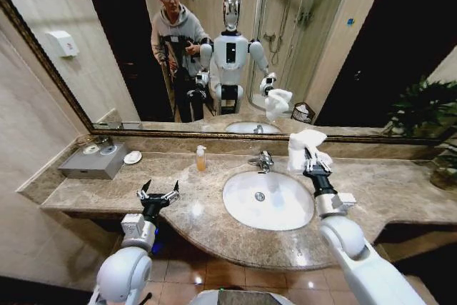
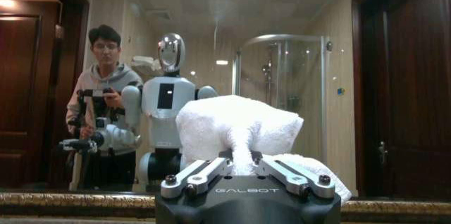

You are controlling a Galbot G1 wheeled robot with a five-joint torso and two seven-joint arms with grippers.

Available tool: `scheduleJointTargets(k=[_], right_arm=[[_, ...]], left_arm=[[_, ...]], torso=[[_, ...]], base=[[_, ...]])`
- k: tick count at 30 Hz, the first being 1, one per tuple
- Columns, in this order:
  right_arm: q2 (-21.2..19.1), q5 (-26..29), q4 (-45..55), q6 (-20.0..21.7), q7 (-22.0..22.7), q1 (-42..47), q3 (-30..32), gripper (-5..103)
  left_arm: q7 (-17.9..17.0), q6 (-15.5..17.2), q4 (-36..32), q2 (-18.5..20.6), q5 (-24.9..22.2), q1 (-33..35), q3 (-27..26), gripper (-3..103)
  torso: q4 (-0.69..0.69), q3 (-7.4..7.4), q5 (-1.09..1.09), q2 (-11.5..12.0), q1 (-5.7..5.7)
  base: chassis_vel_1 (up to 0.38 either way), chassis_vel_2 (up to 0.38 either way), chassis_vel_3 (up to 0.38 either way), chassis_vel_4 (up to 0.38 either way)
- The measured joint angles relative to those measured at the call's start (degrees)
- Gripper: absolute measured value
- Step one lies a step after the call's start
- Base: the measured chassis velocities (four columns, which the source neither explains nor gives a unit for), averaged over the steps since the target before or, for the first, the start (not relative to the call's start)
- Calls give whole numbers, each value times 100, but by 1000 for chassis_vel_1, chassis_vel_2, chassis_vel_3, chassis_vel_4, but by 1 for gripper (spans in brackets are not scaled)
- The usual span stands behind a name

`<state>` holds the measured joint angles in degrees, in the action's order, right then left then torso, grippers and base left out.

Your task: Pick up the towel from the sink counter and wipe the mirror surface.

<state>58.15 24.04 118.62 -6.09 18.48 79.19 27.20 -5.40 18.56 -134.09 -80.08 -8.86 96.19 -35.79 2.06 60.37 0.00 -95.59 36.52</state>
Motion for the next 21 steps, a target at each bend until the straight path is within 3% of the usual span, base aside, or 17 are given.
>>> scheduleJointTargets(k=[21], right_arm=[[292,40,249,-293,-282,771,658,8]], left_arm=[[0,0,0,0,0,0,0,100]], torso=[[-2,0,1,0,0]], base=[[-59,-58,57,62]])
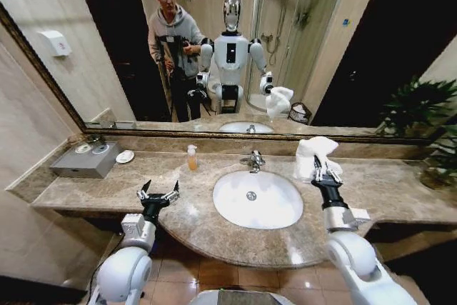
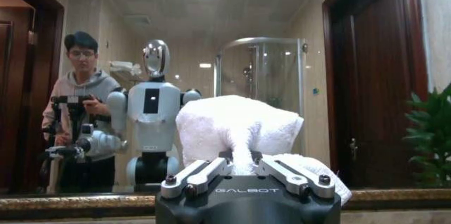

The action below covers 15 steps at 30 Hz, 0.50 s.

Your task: Pick up the towel from the sink counter and wipe the mirror surface.

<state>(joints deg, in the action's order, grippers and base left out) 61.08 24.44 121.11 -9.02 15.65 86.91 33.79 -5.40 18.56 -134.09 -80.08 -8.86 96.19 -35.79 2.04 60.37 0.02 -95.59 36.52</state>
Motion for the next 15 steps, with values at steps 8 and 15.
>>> scheduleJointTargets(k=[8,15], right_arm=[[-180,110,-209,-84,-137,71,189,8],[-211,94,-292,-168,-233,255,328,8]], left_arm=[[0,0,0,0,0,0,0,100],[0,0,0,0,0,-1,0,100]], torso=[[4,0,-1,0,0],[0,0,-2,0,1]], base=[[-36,-29,42,35],[-104,-96,105,69]])
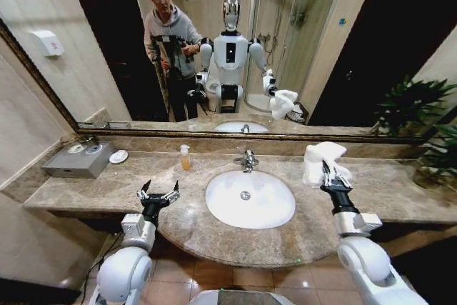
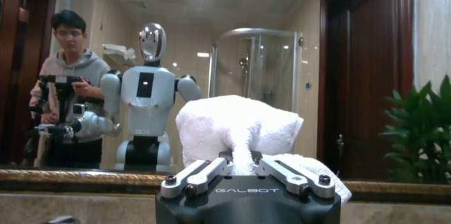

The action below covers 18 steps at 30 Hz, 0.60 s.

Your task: Pick up the towel from the sink counter and wipe the mirror surface.

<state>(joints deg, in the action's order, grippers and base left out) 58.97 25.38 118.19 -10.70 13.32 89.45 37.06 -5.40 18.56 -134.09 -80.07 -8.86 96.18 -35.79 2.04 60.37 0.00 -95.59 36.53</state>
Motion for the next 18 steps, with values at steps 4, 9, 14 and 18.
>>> scheduleJointTargets(k=[4,9,14,18], right_arm=[[30,-13,4,-21,0,-5,-55,8],[-4,-105,-87,-33,-119,117,107,8],[-252,-207,-361,42,-586,558,789,8],[-629,-147,-532,477,-997,628,1046,8]], left_arm=[[0,0,0,0,0,0,0,100],[1,0,0,-1,0,1,1,100],[0,0,0,0,0,1,0,100],[0,0,0,1,0,1,0,100]], torso=[[2,0,0,0,0],[1,0,-5,0,-1],[-1,0,1,0,-1],[-1,0,3,0,-1]], base=[[-129,-119,123,125],[-110,-129,91,126],[-7,-2,5,1],[16,16,-21,-30]])
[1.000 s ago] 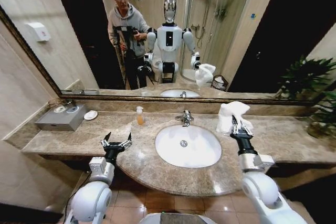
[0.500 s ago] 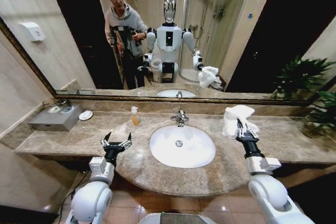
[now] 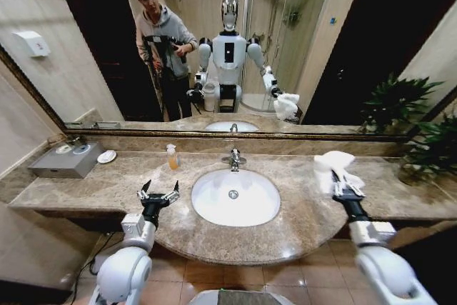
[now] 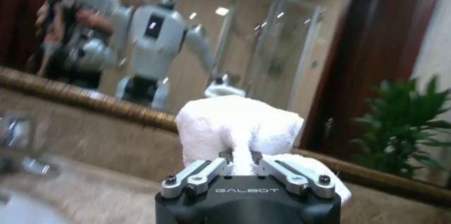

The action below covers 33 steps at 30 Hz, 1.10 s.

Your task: Pick up the towel from the sink counter and wipe the mirror surface.

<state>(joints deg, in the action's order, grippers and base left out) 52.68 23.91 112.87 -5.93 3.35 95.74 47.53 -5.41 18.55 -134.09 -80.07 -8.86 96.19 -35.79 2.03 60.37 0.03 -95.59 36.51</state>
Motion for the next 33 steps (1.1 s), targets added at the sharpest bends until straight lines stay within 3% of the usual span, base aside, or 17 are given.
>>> scheduleJointTargets(k=[1,2,3,6,9,19,22,27,33], right_arm=[[-144,21,-13,490,12,-398,-474,8],[-175,29,-32,707,54,-618,-724,8],[-175,29,-32,707,54,-618,-724,8],[-227,110,-268,1340,247,-1364,-1490,8],[-285,188,-530,1648,332,-1785,-1872,8],[-533,153,-897,1745,244,-2022,-1854,8],[-404,-142,-1094,1758,156,-2170,-2163,8],[-143,-142,-1418,1815,204,-2459,-2588,8],[177,700,-1682,2101,554,-2844,-2788,8]], left_arm=[[0,0,0,-1,0,0,0,100],[0,0,0,-1,0,-1,1,100],[0,0,0,-1,0,-1,1,100],[0,0,0,-1,0,0,1,100],[0,0,0,-1,0,-1,1,100],[0,0,0,-1,0,-1,0,100],[0,0,0,-1,0,-1,1,100],[0,0,0,-1,0,0,0,100],[0,0,0,-1,0,0,0,100]], torso=[[3,0,-4,0,0],[5,0,-5,0,0],[5,0,-5,0,0],[6,1,-4,0,1],[3,1,-2,1,2],[-1,1,0,0,1],[1,0,-4,0,0],[4,1,-3,0,0],[3,0,-1,0,1]], base=[[0,0,0,0],[0,0,0,0],[0,0,0,0],[0,0,0,0],[0,0,0,0],[0,0,0,0],[0,0,0,0],[0,0,0,0],[0,0,0,0]])
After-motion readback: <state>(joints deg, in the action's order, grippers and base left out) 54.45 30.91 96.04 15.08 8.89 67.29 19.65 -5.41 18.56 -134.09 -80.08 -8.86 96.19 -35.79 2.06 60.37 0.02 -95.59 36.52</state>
